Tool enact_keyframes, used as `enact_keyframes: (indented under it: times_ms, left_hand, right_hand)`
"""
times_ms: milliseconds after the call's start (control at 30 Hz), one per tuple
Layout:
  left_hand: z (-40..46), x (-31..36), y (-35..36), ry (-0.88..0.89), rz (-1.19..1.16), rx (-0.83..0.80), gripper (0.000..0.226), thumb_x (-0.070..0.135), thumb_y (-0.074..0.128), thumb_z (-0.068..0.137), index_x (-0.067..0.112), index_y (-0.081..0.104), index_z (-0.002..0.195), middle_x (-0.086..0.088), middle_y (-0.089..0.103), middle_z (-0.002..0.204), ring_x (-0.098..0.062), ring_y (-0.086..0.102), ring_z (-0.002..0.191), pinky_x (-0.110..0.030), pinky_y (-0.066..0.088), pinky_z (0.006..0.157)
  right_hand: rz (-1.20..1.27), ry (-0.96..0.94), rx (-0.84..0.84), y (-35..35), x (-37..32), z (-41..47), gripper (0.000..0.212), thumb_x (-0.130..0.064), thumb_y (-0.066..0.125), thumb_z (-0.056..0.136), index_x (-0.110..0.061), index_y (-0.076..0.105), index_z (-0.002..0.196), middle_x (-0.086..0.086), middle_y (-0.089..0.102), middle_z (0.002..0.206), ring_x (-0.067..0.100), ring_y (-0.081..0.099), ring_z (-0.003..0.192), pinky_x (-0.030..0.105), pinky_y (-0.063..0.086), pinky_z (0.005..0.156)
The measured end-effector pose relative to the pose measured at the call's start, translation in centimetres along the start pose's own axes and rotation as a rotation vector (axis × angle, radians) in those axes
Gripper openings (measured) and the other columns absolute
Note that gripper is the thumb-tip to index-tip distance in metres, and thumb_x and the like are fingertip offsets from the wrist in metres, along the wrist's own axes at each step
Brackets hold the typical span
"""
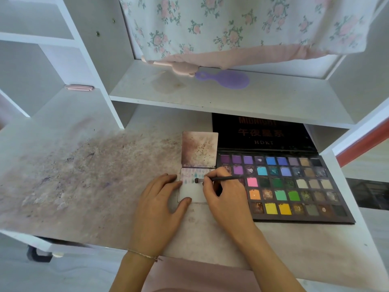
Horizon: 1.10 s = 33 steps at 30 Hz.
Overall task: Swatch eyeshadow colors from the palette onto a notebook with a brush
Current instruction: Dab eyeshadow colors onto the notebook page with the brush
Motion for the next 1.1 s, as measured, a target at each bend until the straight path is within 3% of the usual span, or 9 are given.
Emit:
enact_keyframes:
  times_ms: [467, 600, 700, 833, 1100]
  left_hand:
    - [0.0, 0.2, -0.1, -0.009, -0.008, -0.006, 0.037, 0.026, 0.074, 0.073, 0.013, 0.065, 0.107, -0.001, 0.061, 0.116, -0.018, 0.052, 0.111, -0.027, 0.033, 0.094]
    - [0.0, 0.2, -0.1, -0.007, -0.01, -0.006, 0.037, 0.025, 0.074, 0.073, 0.013, 0.066, 0.106, -0.001, 0.061, 0.116, -0.016, 0.051, 0.111, -0.027, 0.034, 0.094]
    - [0.1, 0.2, -0.2, -0.012, -0.025, -0.001, 0.036, 0.024, 0.075, 0.073, 0.012, 0.066, 0.106, -0.001, 0.061, 0.116, -0.015, 0.05, 0.11, -0.027, 0.034, 0.094]
    - [0.0, 0.1, -0.3, -0.019, -0.024, 0.001, 0.036, 0.023, 0.075, 0.072, 0.012, 0.066, 0.106, -0.003, 0.061, 0.115, -0.02, 0.052, 0.11, -0.029, 0.035, 0.093]
    - [0.0, -0.1, -0.4, -0.028, -0.022, -0.004, 0.039, 0.027, 0.074, 0.073, 0.013, 0.064, 0.108, -0.001, 0.059, 0.118, -0.014, 0.048, 0.111, -0.028, 0.033, 0.094]
  right_hand:
    - [0.015, -0.035, 0.007, -0.3, -0.2, -0.1, 0.017, -0.017, 0.056, 0.085, -0.028, 0.047, 0.077, -0.017, 0.047, 0.061, 0.015, 0.05, 0.064, 0.022, 0.034, 0.058]
    - [0.015, -0.041, 0.012, -0.2, -0.4, 0.0, 0.014, -0.017, 0.055, 0.087, -0.028, 0.049, 0.08, -0.017, 0.049, 0.065, 0.014, 0.052, 0.067, 0.027, 0.042, 0.061]
    - [0.112, -0.093, 0.111, -1.1, -0.9, 0.0, 0.009, -0.013, 0.055, 0.087, -0.022, 0.056, 0.085, -0.017, 0.052, 0.074, 0.008, 0.053, 0.07, 0.021, 0.046, 0.064]
    - [0.287, -0.107, 0.268, -3.0, -0.9, -0.7, 0.02, -0.012, 0.051, 0.084, -0.032, 0.053, 0.085, -0.017, 0.054, 0.081, -0.001, 0.054, 0.077, 0.008, 0.043, 0.064]
    - [0.303, -0.066, 0.343, -6.3, 1.2, -2.2, 0.023, -0.017, 0.046, 0.087, -0.039, 0.052, 0.09, -0.012, 0.056, 0.074, 0.006, 0.053, 0.062, 0.011, 0.042, 0.053]
Point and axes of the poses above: each hand's wrist, its own z-axis towards the middle knuckle, its own y-axis out of the palm, x = y × z, the point moved 7 cm from there along z, towards the middle knuckle
